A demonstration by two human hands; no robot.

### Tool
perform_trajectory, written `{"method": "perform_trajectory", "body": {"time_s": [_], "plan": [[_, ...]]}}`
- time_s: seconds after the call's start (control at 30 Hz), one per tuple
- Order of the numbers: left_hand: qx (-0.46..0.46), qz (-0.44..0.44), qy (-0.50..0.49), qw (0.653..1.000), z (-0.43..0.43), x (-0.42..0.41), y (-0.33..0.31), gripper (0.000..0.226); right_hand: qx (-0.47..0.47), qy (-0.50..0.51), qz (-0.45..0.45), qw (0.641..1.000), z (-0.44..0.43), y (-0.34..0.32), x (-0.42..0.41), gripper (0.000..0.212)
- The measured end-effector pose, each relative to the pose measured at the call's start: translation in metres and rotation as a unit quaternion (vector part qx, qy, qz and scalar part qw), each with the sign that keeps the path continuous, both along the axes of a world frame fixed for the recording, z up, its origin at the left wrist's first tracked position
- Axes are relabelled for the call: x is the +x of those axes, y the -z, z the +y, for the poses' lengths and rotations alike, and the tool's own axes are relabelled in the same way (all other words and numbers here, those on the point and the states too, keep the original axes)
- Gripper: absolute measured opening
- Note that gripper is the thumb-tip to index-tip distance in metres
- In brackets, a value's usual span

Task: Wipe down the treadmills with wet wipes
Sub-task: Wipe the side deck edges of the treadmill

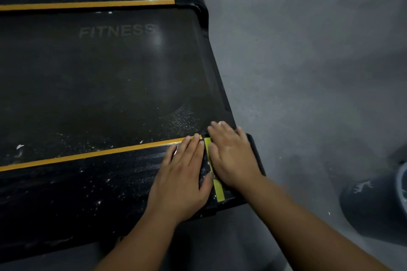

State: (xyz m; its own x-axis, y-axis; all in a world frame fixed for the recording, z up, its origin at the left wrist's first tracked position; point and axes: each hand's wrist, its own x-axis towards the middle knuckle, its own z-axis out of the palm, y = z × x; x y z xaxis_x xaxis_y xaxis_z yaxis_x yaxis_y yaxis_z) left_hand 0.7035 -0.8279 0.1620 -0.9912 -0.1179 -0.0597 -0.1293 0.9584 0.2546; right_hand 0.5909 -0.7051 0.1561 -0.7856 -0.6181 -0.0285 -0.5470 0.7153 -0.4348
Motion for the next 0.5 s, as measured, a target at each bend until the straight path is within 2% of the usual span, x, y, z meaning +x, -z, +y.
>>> {"method": "perform_trajectory", "body": {"time_s": [0.1,0.2,0.3,0.43,0.5], "plan": [[0.002,-0.005,-0.001,1.000,0.000,-0.001,-0.002,0.074,-0.035,-0.060,-0.022,0.997,0.017,-0.004,0.008,0.066],[0.001,-0.005,-0.002,1.000,0.000,-0.001,-0.002,0.076,-0.070,-0.013,-0.037,0.997,0.029,0.000,-0.004,0.066],[0.006,-0.001,-0.003,1.000,0.001,-0.001,-0.002,0.076,-0.073,0.031,0.007,0.997,0.010,0.003,-0.010,0.052],[0.006,-0.006,-0.001,1.000,0.000,-0.001,-0.003,0.077,-0.105,-0.023,0.028,0.994,0.002,0.009,-0.003,0.040],[0.004,-0.006,-0.002,1.000,0.000,0.000,-0.003,0.077,-0.116,-0.009,0.028,0.993,0.015,0.012,-0.011,0.033]]}}
